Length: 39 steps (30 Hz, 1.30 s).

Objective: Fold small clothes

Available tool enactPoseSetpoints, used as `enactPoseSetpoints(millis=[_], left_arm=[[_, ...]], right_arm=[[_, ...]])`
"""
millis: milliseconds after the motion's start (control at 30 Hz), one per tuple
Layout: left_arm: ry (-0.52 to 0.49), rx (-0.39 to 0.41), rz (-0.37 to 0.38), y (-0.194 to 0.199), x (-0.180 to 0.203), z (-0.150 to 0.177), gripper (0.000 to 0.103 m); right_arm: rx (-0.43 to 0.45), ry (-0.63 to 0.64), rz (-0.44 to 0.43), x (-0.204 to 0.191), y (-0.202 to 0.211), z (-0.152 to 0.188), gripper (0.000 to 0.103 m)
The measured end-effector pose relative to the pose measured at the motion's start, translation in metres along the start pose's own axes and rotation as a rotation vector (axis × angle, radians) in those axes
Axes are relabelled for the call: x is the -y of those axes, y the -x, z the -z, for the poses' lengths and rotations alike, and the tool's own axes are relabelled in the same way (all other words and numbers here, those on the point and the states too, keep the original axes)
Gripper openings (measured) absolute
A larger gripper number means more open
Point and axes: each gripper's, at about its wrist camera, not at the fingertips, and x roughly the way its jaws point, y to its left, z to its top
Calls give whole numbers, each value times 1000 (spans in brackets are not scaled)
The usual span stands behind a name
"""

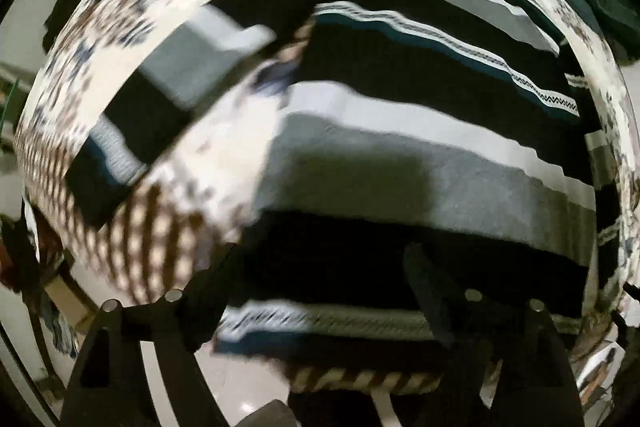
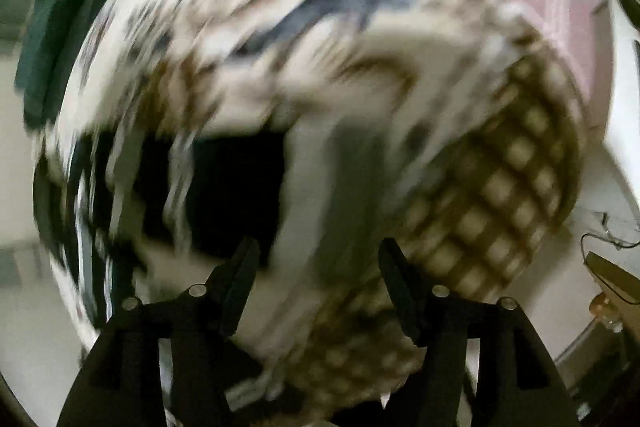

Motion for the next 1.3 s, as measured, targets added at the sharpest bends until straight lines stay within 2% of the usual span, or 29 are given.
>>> enactPoseSetpoints(millis=[67,133,200,267,300,333,367,400,500,567,633,767,867,900,933,1000,1067,1133,1233,1300], left_arm=[[-24,-3,2,-3,23,-12,81],[-58,-13,1,-18,45,-17,81],[-80,-25,-7,-35,56,-19,82],[-108,-47,-27,-55,65,-19,82],[-119,-55,-47,-64,68,-18,82],[-123,-58,-55,-68,68,-17,86],[-127,-60,-60,-73,68,-17,89],[-127,-63,-66,-75,67,-17,93],[-112,-85,-68,-83,59,-21,103],[-104,-102,-58,-87,55,-23,103],[-98,-106,-55,-91,50,-25,103],[-82,-95,-55,-94,41,-24,103],[-77,-83,-51,-93,36,-22,103],[-77,-81,-48,-93,32,-20,103],[-75,-80,-49,-97,44,-26,103],[-75,-75,-47,-96,41,-22,103],[-71,-69,-43,-97,32,-19,103],[-64,-60,-42,-95,26,-14,103],[-59,-57,-54,-93,38,-11,103],[-60,-79,-58,-92,38,-12,103]], right_arm=[[8,-48,-20,15,-11,-19,64],[-24,-89,-63,24,-31,-28,64],[-79,-121,-149,18,-57,-29,65],[-81,-99,-178,8,-75,-25,65],[-78,-66,-178,-5,-80,-23,47],[-85,-25,-172,-14,-84,-19,24],[-111,2,-187,-19,-88,-17,8],[-124,14,-188,-22,-86,-15,8],[-50,14,-243,-28,-51,-33,8],[16,20,-268,-31,-25,-55,8],[59,51,-255,-37,-9,-78,8],[77,79,-192,-44,-17,-125,8],[66,134,-122,-47,-31,-139,10],[45,143,-112,-41,-32,-147,17],[8,132,-104,-40,-41,-148,21],[-21,46,-139,-23,-48,-151,45],[23,-71,-207,-4,-52,-149,63],[33,-143,-256,18,-58,-146,65],[-43,-229,-343,31,-90,-145,65],[-45,-246,-378,21,-111,-143,68]])
